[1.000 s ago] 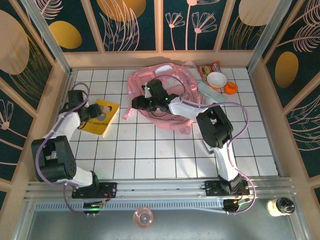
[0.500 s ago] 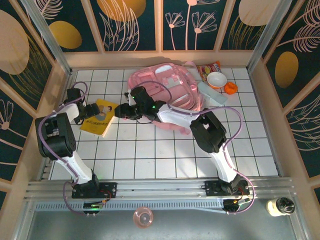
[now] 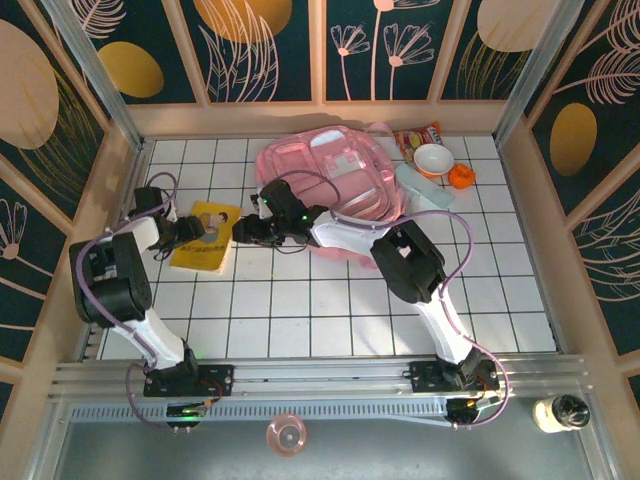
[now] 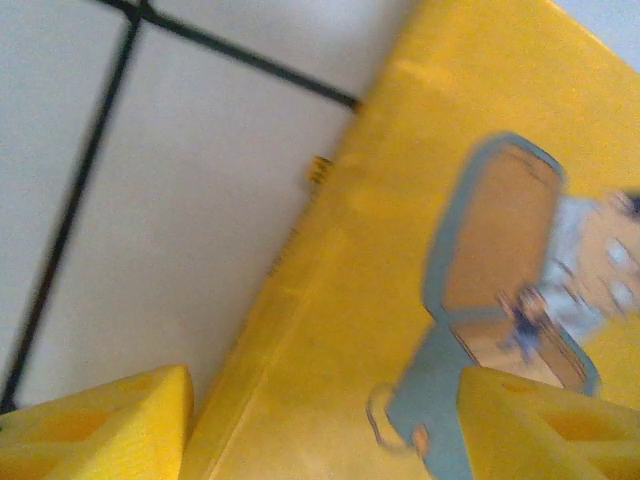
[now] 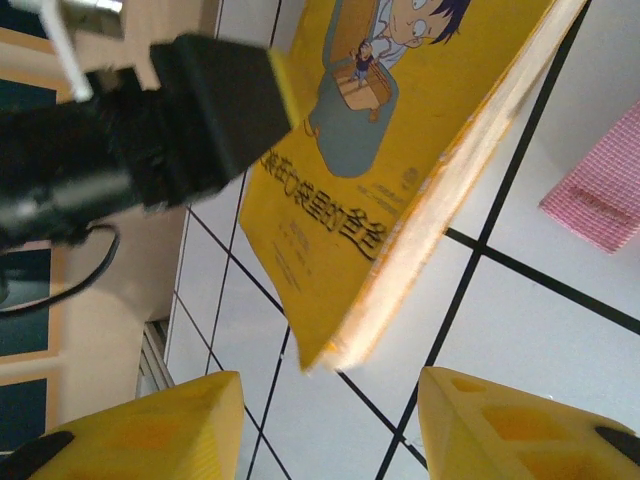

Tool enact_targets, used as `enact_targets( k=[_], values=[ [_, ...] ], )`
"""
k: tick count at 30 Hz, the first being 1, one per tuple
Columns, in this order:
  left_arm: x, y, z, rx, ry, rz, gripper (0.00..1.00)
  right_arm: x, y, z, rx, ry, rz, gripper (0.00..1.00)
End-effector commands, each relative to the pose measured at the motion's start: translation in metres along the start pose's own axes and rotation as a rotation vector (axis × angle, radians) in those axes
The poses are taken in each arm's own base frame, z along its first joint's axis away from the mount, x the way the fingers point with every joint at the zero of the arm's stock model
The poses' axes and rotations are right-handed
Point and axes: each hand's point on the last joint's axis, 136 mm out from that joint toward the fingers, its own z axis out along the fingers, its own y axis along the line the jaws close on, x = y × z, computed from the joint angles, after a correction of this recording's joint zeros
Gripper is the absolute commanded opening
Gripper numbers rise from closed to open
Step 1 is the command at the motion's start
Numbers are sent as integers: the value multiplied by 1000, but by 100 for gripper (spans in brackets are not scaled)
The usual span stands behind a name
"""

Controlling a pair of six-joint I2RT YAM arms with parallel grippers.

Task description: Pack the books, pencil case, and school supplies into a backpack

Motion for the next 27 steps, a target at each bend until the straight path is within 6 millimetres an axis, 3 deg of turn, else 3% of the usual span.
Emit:
enact_targets(
  k=[1, 3, 8, 10, 17, 19, 23, 27],
  values=[
    [16, -31, -29, 149, 18, 4, 68, -9, -9, 3, 45, -4, -22, 49],
    [20, -36, -41, 169, 11, 13, 69, -8, -19, 10, 95, 18, -30, 49],
    [-3, -2, -56, -33, -125, -3, 72, -9, -37, 21, 208, 37, -80, 48],
    [-7, 6, -50, -60, -131, -12, 68, -10, -39, 25, 219, 46, -86, 49],
    [-3, 15, -10, -71, -51, -11, 69, 7, -27, 51, 120, 126, -97, 48],
    [1, 17, -3, -72, -28, -9, 69, 9, -34, 56, 140, 144, -92, 48],
    [23, 5, 3, 20, 47, -14, 68, 7, -41, 63, 164, 156, -101, 48],
    [48, -19, -6, 168, 84, -43, 64, 7, -46, 67, 168, 161, -96, 48]
  ],
)
